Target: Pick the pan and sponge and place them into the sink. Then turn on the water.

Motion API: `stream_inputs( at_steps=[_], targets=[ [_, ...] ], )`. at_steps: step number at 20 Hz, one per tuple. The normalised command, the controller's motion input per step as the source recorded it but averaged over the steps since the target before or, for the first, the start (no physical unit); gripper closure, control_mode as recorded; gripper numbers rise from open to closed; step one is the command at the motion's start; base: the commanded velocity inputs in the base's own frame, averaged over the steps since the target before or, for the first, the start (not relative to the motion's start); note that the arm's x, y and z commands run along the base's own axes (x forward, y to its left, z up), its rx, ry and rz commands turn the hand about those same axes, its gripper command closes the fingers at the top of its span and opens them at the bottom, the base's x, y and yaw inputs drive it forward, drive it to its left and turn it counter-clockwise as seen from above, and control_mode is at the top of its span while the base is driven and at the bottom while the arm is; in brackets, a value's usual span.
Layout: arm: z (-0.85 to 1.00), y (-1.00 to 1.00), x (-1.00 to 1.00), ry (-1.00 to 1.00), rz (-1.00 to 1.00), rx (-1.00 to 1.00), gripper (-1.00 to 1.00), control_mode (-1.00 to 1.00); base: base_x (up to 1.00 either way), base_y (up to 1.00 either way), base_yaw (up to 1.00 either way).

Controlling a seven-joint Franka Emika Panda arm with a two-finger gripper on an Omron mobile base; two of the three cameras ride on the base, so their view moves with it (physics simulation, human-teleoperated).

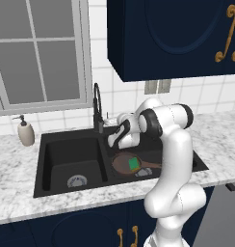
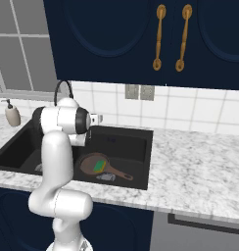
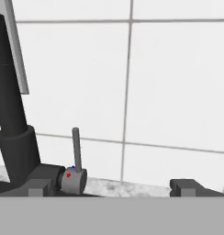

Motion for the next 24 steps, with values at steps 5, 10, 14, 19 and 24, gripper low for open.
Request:
stream_inputs(
  at_steps=[5,10,14,19,24],
  targets=[
    [-0.28,0.03,0.17,-0.08,0.00,0.00,-1.00,-1.00,0.00,0.00,0.00],
    [-0.18,0.08,0.06,-0.04,0.00,0.00,-1.00,-1.00,0.00,0.00,0.00],
    [-0.04,0.07,0.06,-0.04,0.00,0.02,-1.00,-1.00,0.00,0.00,0.00],
    [-0.05,0.00,0.01,-0.05,-0.01,0.09,-1.00,-1.00,0.00,0.00,0.00],
    [-0.12,0.00,0.05,-0.07,-0.04,0.08,-1.00,-1.00,0.00,0.00,0.00]
  ],
)
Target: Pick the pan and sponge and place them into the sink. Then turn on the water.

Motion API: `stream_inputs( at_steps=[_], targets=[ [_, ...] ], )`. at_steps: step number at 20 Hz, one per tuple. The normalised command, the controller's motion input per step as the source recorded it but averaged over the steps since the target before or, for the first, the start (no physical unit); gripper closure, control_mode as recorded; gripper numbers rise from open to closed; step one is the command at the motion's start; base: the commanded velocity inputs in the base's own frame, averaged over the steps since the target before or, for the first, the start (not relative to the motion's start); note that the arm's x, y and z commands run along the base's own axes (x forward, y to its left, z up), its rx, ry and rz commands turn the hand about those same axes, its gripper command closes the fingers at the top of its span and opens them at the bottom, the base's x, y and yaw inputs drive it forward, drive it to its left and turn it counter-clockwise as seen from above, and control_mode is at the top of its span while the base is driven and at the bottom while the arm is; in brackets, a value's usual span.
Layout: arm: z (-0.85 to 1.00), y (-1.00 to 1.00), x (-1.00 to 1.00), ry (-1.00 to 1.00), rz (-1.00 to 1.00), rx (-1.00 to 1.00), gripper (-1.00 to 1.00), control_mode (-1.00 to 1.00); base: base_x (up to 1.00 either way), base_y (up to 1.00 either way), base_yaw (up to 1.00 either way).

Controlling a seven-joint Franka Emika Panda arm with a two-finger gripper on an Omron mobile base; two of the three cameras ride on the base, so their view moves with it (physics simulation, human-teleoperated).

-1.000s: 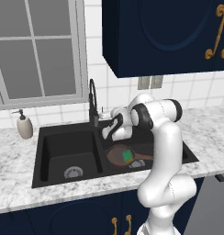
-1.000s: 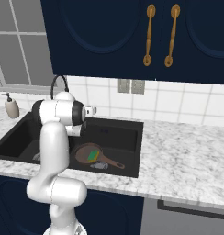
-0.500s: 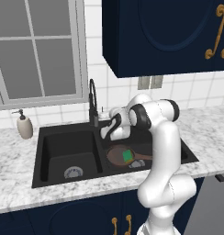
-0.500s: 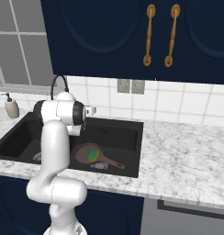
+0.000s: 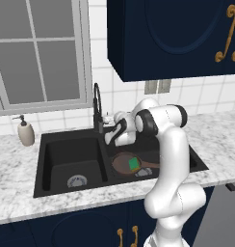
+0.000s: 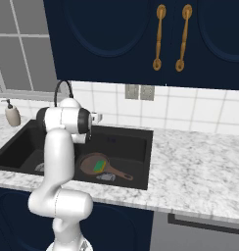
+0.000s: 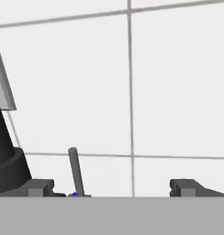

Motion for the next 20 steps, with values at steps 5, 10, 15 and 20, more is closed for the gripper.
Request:
stream_inputs(
  at_steps=[5,10,15,20],
  targets=[
    [-0.24,0.01,0.14,-0.11,-0.01,0.00,-1.00,-1.00,0.00,0.00,0.00],
    [-0.07,0.12,0.00,-0.03,0.00,0.00,-1.00,-1.00,0.00,0.00,0.00],
    [0.00,0.06,0.02,-0.02,0.00,0.00,-1.00,-1.00,0.00,0.00,0.00],
    [-0.01,0.02,0.00,-0.03,0.00,0.00,-1.00,-1.00,0.00,0.00,0.00]
  ],
)
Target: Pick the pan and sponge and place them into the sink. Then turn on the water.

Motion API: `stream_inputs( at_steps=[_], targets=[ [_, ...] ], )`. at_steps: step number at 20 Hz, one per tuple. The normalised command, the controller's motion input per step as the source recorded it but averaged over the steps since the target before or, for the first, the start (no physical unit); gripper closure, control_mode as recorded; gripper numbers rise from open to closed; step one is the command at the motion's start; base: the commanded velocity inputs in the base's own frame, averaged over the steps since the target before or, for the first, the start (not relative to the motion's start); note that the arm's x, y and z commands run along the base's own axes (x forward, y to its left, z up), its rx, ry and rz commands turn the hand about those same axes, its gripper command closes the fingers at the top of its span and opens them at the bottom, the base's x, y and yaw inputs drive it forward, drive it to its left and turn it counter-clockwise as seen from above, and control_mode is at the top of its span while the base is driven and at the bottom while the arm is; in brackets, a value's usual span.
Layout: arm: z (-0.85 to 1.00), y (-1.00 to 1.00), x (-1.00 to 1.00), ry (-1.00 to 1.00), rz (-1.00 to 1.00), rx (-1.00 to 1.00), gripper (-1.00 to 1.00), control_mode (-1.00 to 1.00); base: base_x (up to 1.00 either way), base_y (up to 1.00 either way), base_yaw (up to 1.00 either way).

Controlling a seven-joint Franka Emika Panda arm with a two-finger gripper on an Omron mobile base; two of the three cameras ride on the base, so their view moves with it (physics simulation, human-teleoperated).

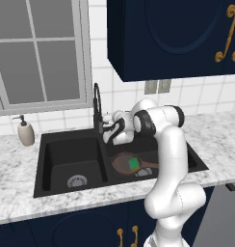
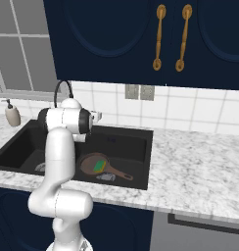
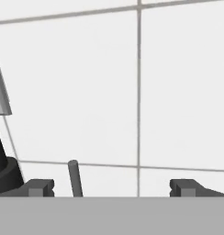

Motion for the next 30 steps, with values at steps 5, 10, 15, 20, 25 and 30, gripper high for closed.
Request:
stream_inputs(
  at_steps=[5,10,15,20,25,30],
  targets=[
    [-0.01,0.00,0.03,-0.02,0.00,0.00,-1.00,-1.00,0.00,0.00,0.00],
    [-0.05,0.00,0.11,-0.05,0.00,0.00,-1.00,-1.00,0.00,0.00,0.00],
    [-0.04,0.00,0.01,-0.04,0.00,0.00,-1.00,-1.00,0.00,0.00,0.00],
    [-0.09,0.00,0.01,-0.05,0.00,0.00,-1.00,-1.00,0.00,0.00,0.00],
    [-0.14,0.00,0.01,-0.05,0.00,0.00,-1.00,-1.00,0.00,0.00,0.00],
    [-0.14,0.00,0.00,-0.06,0.00,0.00,-1.00,-1.00,0.00,0.00,0.00]
  ],
)
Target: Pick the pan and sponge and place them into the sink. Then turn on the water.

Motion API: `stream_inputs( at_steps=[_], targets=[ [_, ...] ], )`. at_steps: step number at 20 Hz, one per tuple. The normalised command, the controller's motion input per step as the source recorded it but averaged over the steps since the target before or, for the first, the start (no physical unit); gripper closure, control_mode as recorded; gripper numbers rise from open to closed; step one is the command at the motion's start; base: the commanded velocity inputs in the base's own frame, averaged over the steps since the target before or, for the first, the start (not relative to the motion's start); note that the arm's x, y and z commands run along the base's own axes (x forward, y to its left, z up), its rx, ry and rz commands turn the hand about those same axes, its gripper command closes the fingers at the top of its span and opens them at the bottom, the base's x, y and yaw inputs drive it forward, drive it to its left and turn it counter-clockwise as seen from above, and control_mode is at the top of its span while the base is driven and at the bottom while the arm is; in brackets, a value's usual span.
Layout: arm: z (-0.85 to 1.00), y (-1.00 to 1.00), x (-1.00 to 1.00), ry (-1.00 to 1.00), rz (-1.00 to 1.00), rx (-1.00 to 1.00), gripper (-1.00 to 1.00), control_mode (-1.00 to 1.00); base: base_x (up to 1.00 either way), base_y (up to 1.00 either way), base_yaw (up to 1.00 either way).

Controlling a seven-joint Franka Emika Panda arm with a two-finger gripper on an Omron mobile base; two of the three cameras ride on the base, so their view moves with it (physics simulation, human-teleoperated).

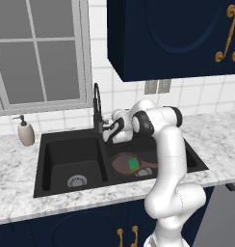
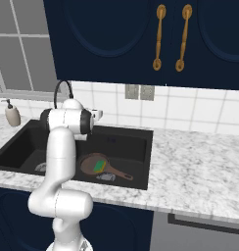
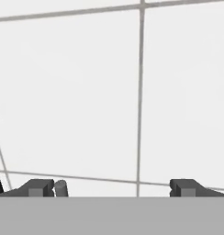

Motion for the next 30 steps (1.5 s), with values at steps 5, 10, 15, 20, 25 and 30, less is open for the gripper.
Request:
stream_inputs(
  at_steps=[5,10,15,20,25,30],
  targets=[
    [-0.03,0.00,0.00,-0.03,0.00,0.00,-1.00,-1.00,0.00,0.00,0.00],
    [-0.12,-0.05,0.00,-0.05,0.00,0.00,-1.00,-1.00,0.00,0.00,0.00],
    [-0.19,-0.07,0.00,-0.06,0.00,0.00,-1.00,-1.00,0.00,0.00,0.00],
    [-0.13,-0.20,-0.03,-0.05,0.00,0.00,-1.00,-1.00,0.00,0.00,0.00],
    [-0.07,-0.44,-0.01,-0.05,0.00,0.00,-1.00,-1.00,0.00,0.00,0.00],
    [-0.05,-0.67,0.00,-0.06,-0.01,0.00,-1.00,-1.00,0.00,0.00,0.00]
  ],
)
